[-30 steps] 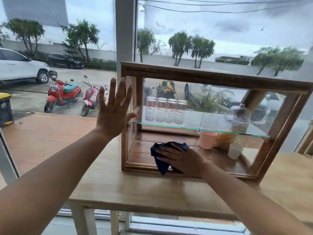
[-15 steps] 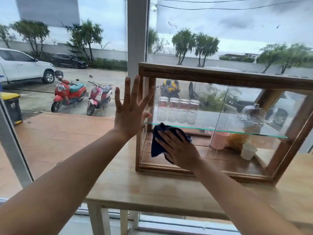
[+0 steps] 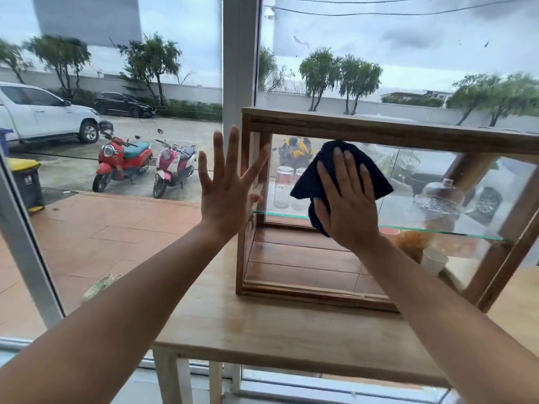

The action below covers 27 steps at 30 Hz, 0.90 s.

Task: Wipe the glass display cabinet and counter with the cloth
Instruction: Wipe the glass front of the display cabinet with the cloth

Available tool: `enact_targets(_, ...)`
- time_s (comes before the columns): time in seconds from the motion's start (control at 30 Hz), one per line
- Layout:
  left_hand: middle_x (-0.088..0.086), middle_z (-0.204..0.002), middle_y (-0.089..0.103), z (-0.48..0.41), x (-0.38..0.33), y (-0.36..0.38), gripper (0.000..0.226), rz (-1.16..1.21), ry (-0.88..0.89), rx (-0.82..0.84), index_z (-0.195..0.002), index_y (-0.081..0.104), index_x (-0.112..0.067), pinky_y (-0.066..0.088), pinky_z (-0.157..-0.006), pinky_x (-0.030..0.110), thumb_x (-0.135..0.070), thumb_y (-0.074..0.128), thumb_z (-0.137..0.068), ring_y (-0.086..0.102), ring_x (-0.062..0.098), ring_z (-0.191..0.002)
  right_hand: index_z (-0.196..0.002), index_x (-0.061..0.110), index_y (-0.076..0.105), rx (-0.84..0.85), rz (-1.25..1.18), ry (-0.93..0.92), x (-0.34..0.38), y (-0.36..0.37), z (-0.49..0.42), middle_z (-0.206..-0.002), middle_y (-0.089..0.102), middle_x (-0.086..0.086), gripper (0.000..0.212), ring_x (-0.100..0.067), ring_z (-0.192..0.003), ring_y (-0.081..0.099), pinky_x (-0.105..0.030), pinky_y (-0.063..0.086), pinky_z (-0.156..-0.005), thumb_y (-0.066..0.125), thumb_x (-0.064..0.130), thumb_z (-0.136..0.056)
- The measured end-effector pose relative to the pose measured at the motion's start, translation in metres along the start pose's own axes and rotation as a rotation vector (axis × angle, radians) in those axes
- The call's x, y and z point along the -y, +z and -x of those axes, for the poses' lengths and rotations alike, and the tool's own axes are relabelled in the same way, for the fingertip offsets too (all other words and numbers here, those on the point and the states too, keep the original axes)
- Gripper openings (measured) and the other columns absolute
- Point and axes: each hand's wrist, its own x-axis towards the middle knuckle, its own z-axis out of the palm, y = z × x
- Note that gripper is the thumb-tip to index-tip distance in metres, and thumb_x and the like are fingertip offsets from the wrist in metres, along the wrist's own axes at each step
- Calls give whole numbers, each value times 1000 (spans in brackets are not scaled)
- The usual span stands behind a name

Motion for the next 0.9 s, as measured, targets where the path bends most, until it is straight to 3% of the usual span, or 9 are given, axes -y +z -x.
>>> enact_targets(0.17,23,-167,0,1,1,-1,102,-19,-14,32,-161,4,-37,-3,-117,62,-56,68,-84,2,47,-153,-157,22,35,93,-50,-377,64,43,56,-165,23,-8,60,-28,-153,23,-49,16,-125,51,36,-100)
enact_targets(0.23,22,-168,0,2,3,0,102,-24,-6,28,-161,7,-35,-5,-118,61,-56,69,-83,2,45,-154,-156,21,36,165,-6,-525,62,54,94,-165,27,-5,65,-25,-152,26,-47,9,-126,59,31,-96)
enact_targets(0.3,21,-168,1,3,4,3,101,-28,10,18,-162,8,-32,-6,-118,61,-56,68,-84,3,44,-154,-157,19,34,224,61,-561,44,55,123,-165,26,-6,71,-25,-153,22,-47,2,-127,64,27,-93)
enact_targets(0.4,21,-168,-1,6,4,8,100,-7,28,15,-162,6,-28,-2,-119,63,-51,68,-86,1,43,-154,-159,18,29,161,99,-430,9,40,130,-166,22,-8,75,-27,-155,14,-47,5,-127,62,27,-92)
enact_targets(0.5,22,-167,-3,7,2,12,100,6,24,20,-162,4,-27,2,-121,63,-47,68,-87,-2,43,-154,-160,14,24,42,39,-108,-16,20,82,-166,17,-16,70,-33,-154,16,-52,15,-125,56,32,-99)
enact_targets(0.6,23,-168,-1,7,3,14,100,18,27,15,-162,6,-27,1,-121,62,-45,69,-86,-2,42,-155,-157,10,31,-62,-4,209,-17,8,18,-164,13,-22,61,-40,-152,19,-55,18,-123,48,38,-105)
enact_targets(0.67,23,-168,0,6,4,14,101,24,31,11,-162,7,-27,1,-121,61,-45,70,-86,-1,42,-155,-156,10,34,-96,-14,244,2,10,1,-163,14,-23,61,-42,-152,19,-57,17,-123,47,40,-105)
enact_targets(0.9,23,-168,0,6,5,14,101,16,37,14,-162,7,-26,4,-121,64,-47,70,-86,1,42,-155,-158,22,32,147,-19,-482,53,53,96,-166,22,-6,66,-26,-154,21,-52,15,-124,57,33,-98)
